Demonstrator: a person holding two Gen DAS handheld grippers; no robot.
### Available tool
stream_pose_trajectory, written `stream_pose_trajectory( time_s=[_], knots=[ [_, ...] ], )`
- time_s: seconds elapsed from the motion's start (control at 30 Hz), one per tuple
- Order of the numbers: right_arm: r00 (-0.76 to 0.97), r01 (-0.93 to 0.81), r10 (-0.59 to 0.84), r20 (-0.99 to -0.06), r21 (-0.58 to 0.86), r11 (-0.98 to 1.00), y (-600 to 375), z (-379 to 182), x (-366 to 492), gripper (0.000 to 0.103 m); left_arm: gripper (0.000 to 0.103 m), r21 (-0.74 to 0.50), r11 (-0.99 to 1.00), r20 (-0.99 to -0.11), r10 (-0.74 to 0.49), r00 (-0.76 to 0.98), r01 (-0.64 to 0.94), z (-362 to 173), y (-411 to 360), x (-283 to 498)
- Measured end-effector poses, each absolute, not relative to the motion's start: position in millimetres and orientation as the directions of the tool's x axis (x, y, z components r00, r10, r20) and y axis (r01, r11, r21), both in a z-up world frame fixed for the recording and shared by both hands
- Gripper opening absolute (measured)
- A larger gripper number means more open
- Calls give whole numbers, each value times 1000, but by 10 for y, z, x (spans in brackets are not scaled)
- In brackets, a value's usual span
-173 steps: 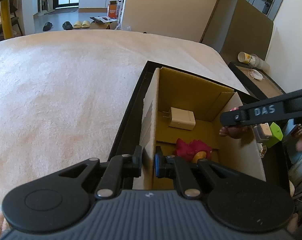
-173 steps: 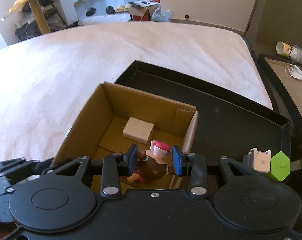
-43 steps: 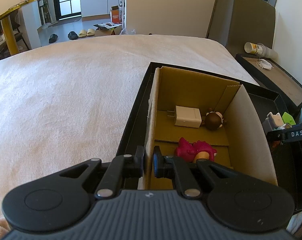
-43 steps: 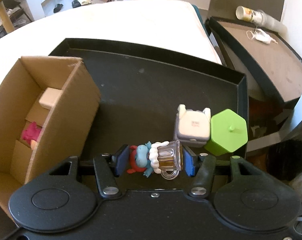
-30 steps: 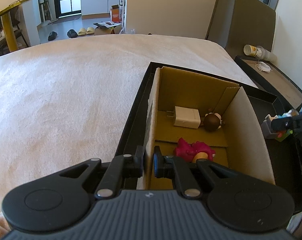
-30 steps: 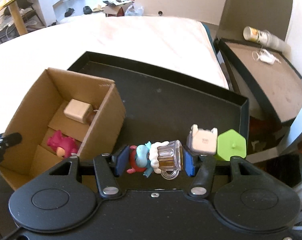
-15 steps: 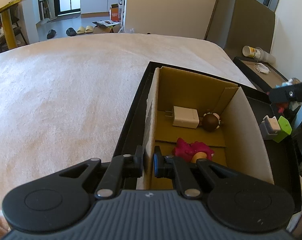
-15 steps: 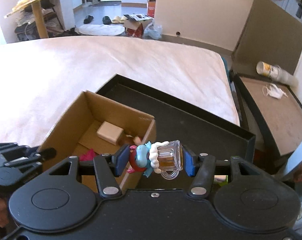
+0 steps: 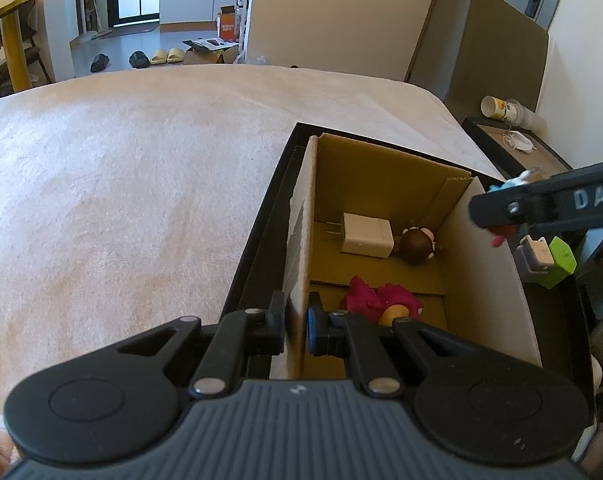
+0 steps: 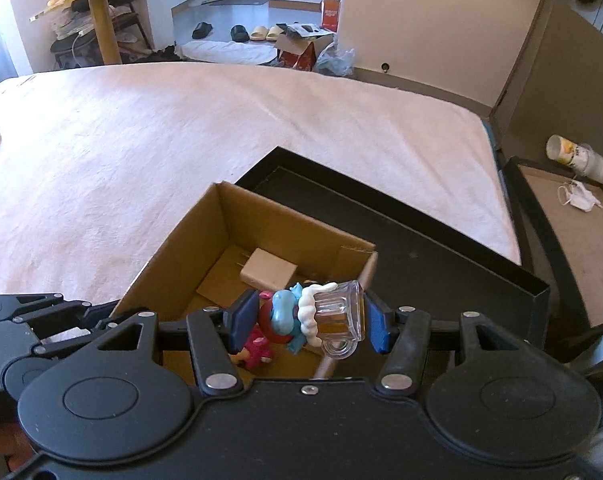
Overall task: Organize rigid objects
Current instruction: 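Carry the figurine and cup over the box and release them inside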
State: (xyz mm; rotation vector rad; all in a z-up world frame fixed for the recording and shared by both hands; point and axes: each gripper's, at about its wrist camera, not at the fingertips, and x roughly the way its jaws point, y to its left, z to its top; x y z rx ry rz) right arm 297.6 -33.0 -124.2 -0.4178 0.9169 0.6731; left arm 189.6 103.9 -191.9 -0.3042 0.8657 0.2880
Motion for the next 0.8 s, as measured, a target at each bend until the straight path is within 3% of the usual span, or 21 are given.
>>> stream_pose_trajectory(
  time_s=[0.8],
  knots=[
    [329,-764,420,-846,24,645,-2,-1717,2985,56,9,-57,927,-821,167,545,-371,-1881,970,2061]
  ],
)
